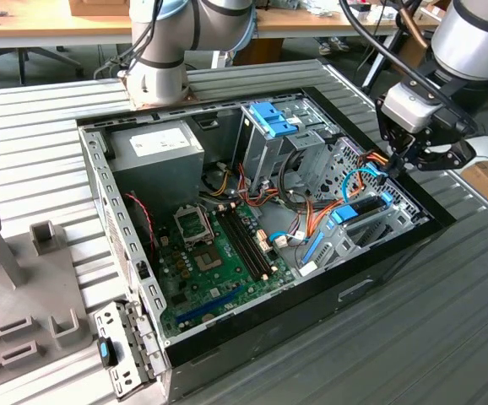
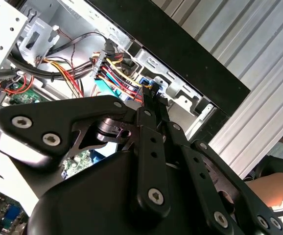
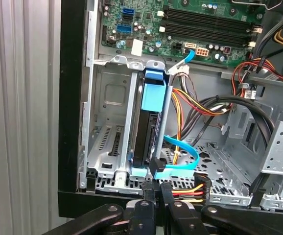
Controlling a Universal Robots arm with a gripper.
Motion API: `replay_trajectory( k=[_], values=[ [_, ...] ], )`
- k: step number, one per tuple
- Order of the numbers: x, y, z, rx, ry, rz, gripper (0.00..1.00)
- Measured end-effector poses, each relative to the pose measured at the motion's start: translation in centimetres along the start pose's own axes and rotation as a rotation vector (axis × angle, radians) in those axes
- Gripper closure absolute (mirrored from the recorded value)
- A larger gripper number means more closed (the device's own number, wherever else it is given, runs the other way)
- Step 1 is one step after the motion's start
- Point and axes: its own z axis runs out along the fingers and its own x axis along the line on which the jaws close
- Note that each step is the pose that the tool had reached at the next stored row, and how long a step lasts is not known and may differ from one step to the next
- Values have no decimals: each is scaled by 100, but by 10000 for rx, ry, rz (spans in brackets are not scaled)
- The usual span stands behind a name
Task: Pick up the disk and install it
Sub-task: 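Insert the disk into the insertion slot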
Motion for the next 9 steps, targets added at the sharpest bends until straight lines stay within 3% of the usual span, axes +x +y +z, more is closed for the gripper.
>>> replay_trajectory(
  k=[9],
  values=[
    [2, 76, 39, 6, 71, 254, 83]
  ],
)
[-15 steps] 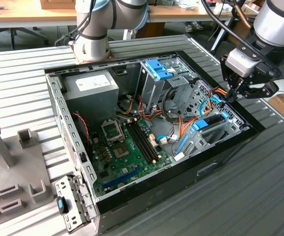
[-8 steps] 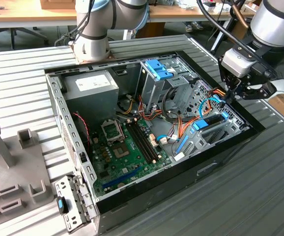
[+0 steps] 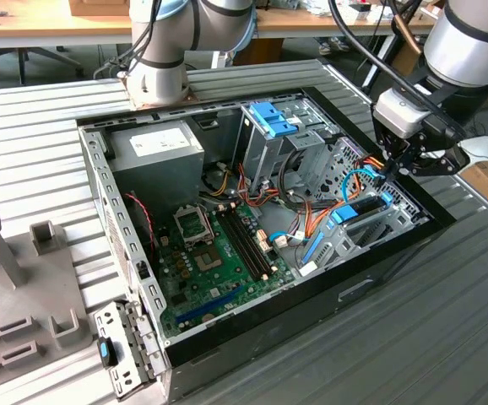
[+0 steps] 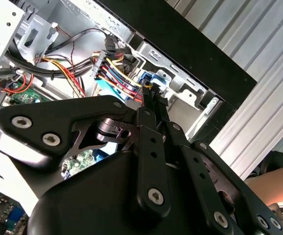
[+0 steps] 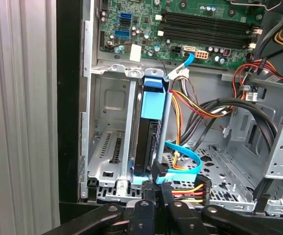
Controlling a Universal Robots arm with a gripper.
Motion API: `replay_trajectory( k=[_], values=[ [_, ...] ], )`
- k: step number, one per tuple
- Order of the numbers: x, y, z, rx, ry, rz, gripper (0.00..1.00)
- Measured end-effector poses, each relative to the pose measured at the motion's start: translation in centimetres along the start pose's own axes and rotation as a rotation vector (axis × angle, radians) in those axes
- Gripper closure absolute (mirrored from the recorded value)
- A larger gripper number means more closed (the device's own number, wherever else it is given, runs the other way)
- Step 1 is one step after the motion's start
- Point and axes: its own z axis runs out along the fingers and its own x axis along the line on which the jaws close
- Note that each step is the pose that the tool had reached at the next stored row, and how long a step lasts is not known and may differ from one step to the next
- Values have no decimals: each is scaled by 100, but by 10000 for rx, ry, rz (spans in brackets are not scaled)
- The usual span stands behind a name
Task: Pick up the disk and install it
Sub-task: 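Insert the disk into the insertion slot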
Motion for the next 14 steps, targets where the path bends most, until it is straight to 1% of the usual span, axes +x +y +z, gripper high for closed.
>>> replay_trajectory(
  k=[3, 5, 6, 8, 12, 14],
  values=[
    [7, 21, 22, 1, 13, 50, 83],
    [18, 49, 60, 3, 26, 99, 83],
    [20, 55, 67, 3, 30, 110, 83],
    [23, 67, 73, 3, 38, 133, 83],
    [31, 113, 80, 6, 50, 193, 83],
    [35, 151, 90, 5, 60, 214, 83]
  ],
)
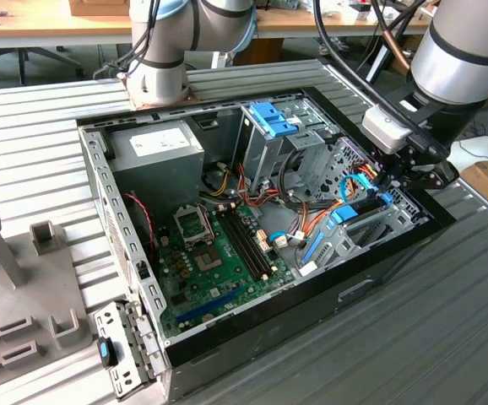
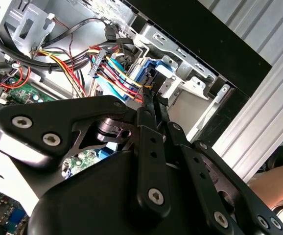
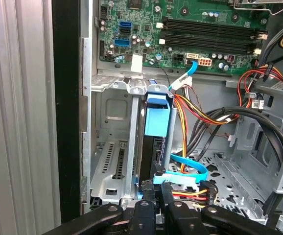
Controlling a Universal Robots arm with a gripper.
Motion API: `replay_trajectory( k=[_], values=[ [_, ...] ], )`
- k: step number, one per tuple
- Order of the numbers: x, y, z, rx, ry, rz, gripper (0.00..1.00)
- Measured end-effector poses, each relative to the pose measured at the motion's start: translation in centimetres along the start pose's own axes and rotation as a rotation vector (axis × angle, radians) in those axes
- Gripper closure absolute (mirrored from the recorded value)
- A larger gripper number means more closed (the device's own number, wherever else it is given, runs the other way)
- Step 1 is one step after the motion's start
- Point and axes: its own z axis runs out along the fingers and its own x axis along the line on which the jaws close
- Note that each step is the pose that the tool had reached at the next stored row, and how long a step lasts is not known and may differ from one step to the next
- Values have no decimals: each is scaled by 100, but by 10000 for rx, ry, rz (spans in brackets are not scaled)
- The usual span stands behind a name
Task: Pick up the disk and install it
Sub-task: 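Insert the disk into the insertion slot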
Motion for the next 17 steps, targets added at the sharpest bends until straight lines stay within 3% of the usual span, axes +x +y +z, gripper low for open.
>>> replay_trajectory(
  k=[3, 5, 8, 9, 10, 11, 13, 17],
  values=[
    [0, 2, 3, 1, -8, 3, 83],
    [0, 8, 20, 8, -88, 26, 83],
    [2, 5, 56, -10, -123, 35, 83],
    [6, -8, 133, -32, -123, 40, 83],
    [8, 26, 251, -33, -122, 40, 83],
    [-3, -27, 64, -31, -133, 44, 83],
    [-2, -13, 109, -32, -129, 44, 83],
    [-2, -13, 109, -33, -126, 43, 83]
  ],
)
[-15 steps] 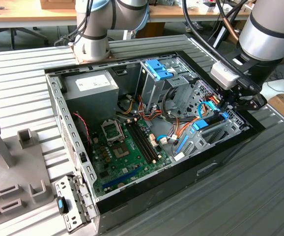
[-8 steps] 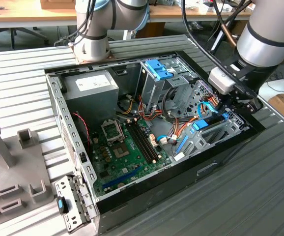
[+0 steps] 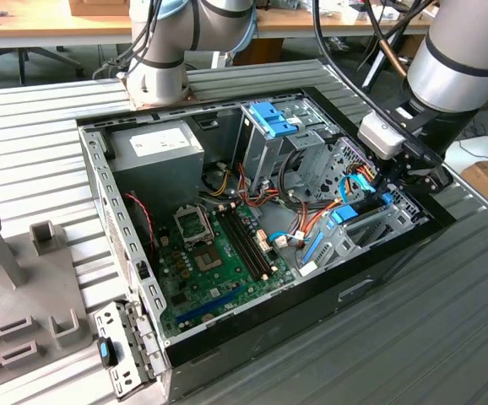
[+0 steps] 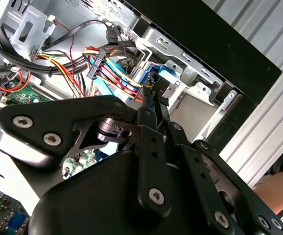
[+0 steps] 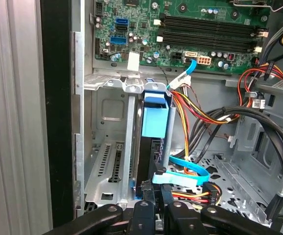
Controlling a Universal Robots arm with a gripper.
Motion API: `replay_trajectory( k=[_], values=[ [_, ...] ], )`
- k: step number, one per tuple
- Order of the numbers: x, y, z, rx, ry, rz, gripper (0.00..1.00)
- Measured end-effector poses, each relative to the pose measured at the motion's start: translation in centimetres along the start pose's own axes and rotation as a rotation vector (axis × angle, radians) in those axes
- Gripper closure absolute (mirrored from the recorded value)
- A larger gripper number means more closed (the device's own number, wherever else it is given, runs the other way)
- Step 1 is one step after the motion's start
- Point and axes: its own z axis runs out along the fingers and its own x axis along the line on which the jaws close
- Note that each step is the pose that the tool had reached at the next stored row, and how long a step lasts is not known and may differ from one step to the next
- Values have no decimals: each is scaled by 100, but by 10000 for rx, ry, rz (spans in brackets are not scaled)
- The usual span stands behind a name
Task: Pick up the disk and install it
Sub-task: 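Insert the disk into the insertion slot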
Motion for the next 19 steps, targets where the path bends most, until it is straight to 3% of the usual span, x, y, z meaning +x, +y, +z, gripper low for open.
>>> replay_trajectory(
  k=[5, 8, 12, 16, 19],
  values=[
    [1, 4, 13, 1, -3, 1, 83],
    [2, 17, 47, 6, -57, 9, 83],
    [3, 22, 66, 31, -75, -12, 83],
    [20, 33, 96, 84, -74, -9, 83],
    [23, 46, 114, 92, -24, 168, 83]
  ],
)
